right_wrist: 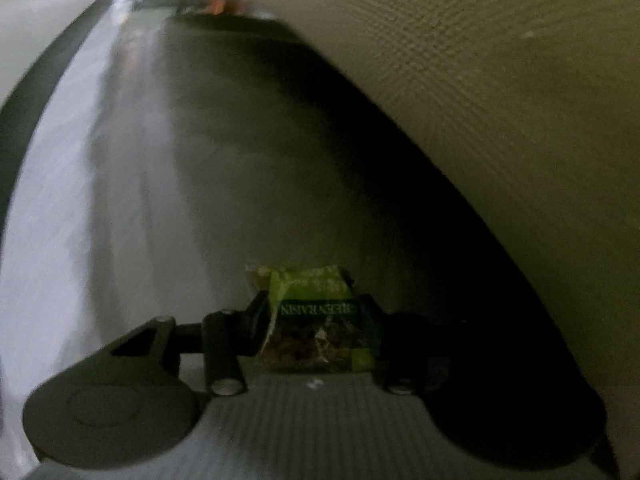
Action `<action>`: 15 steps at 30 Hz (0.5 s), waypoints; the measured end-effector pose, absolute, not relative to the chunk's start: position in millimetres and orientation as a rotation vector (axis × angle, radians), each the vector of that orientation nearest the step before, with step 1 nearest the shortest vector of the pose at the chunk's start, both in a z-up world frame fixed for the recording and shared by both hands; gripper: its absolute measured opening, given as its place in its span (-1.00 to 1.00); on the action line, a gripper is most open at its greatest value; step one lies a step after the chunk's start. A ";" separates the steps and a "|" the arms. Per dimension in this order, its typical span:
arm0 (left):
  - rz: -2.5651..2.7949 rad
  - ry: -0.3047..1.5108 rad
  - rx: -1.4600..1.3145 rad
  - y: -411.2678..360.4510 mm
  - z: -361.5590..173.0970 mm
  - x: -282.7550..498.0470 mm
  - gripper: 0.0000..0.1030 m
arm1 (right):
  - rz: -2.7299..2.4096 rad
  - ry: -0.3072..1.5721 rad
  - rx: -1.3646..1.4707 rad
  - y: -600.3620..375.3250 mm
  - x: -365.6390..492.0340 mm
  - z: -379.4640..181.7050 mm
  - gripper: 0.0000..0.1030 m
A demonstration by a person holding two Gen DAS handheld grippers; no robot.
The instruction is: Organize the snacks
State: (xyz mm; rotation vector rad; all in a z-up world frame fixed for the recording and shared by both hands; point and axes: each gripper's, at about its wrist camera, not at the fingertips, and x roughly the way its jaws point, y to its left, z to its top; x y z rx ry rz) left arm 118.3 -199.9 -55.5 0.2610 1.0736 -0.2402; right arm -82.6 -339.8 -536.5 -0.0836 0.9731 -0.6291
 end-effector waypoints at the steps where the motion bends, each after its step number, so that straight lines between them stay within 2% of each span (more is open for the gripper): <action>1: -0.242 1.070 0.256 -198.6 -53.2 117.8 0.90 | -0.606 0.985 -0.088 -336.3 -89.4 -534.1 -0.14; 6: -0.256 1.044 0.224 -189.5 -40.8 110.1 0.90 | -0.498 1.048 -0.079 -334.5 -129.6 -524.5 -0.15; 15: -0.290 1.045 0.166 -172.4 -26.9 93.4 0.90 | -0.350 1.084 -0.058 -334.9 -176.2 -460.0 -0.16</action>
